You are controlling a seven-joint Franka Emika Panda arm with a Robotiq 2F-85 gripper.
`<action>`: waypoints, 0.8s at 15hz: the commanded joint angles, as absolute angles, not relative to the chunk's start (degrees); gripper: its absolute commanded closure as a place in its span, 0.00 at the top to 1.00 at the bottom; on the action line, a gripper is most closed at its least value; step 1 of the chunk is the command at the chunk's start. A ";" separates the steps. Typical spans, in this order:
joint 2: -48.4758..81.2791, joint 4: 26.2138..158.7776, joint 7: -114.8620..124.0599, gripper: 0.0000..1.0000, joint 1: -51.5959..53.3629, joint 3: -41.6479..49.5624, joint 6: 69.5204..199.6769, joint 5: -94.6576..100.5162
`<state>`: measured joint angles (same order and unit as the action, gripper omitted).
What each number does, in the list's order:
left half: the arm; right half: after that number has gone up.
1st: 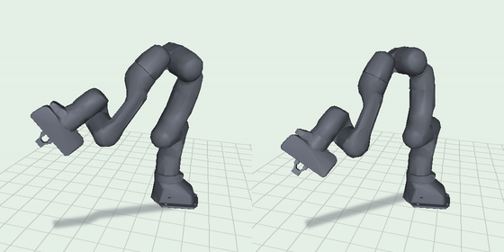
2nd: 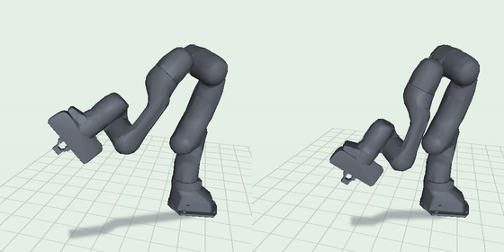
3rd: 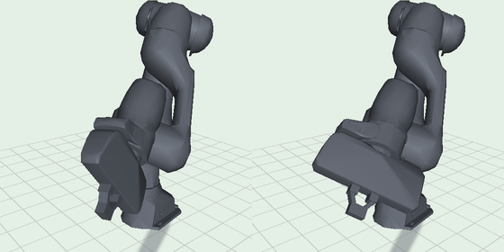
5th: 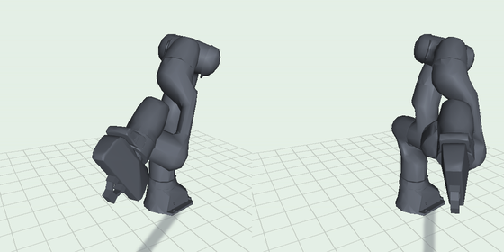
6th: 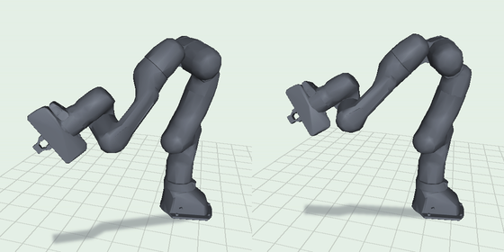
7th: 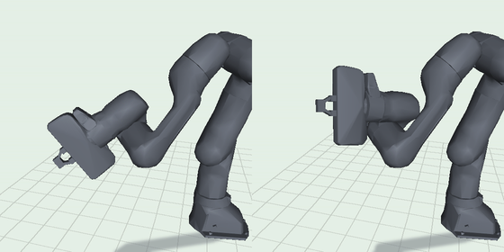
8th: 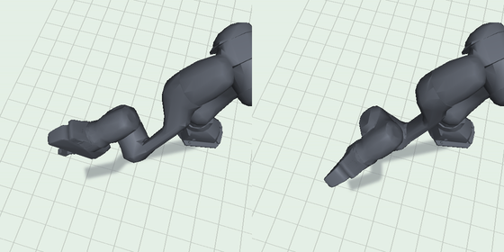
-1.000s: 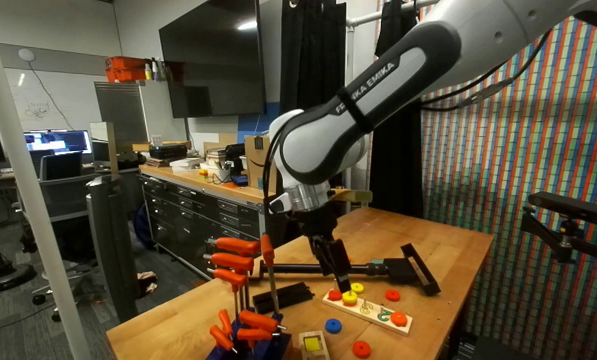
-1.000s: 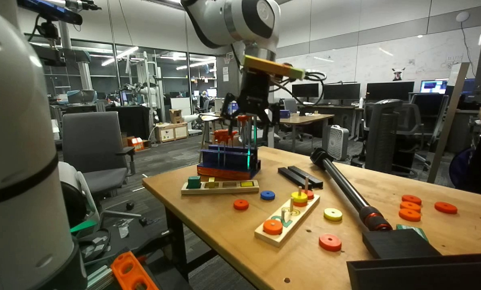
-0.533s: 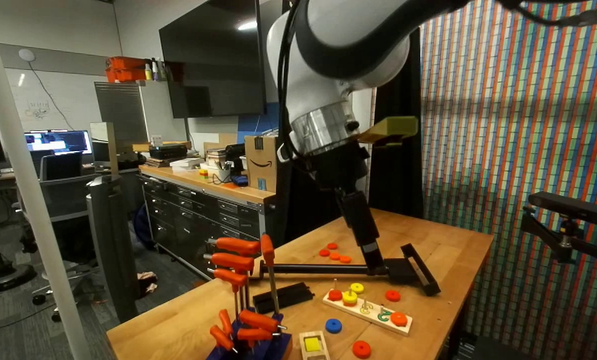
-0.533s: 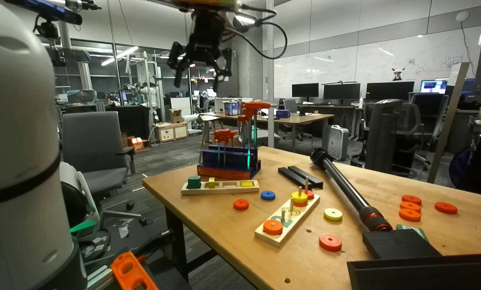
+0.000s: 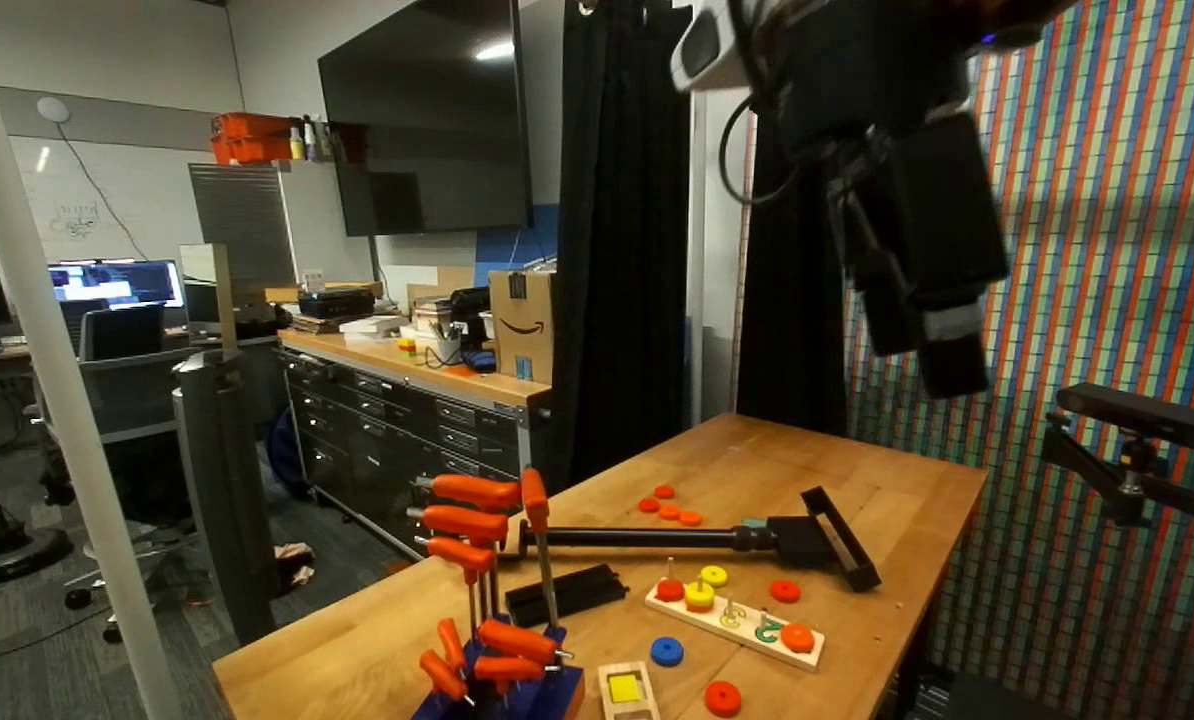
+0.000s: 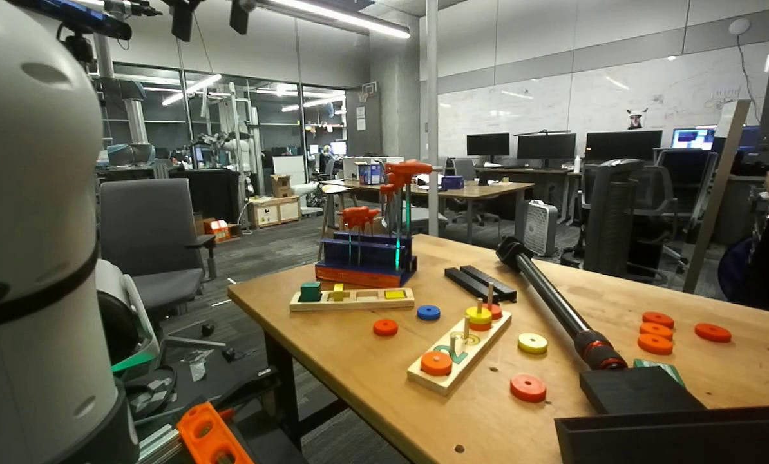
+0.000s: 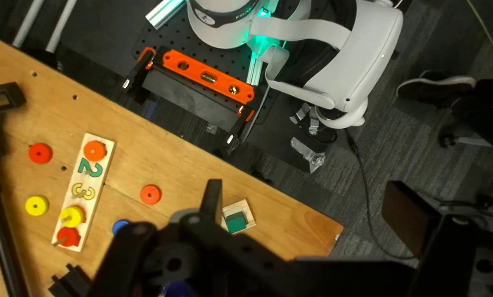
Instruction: Remove the blue ring from the wooden stand
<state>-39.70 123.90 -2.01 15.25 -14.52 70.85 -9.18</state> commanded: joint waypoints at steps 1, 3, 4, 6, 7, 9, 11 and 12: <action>-44.45 119.17 6.33 1.00 13.98 -17.39 66.03 -11.18; -46.75 117.85 9.82 1.00 13.42 -18.95 64.90 -11.88; -47.89 117.53 11.27 1.00 13.24 -19.63 64.51 -12.36; -49.72 116.97 13.76 1.00 12.75 -20.89 64.07 -13.04; -50.40 116.73 14.75 1.00 12.46 -21.45 63.89 -13.29; -51.74 116.65 16.13 1.00 11.97 -22.20 63.86 -14.00; -51.55 118.07 13.72 1.00 12.21 -22.22 65.08 -13.00; -52.06 118.07 14.09 1.00 11.96 -22.47 65.04 -13.25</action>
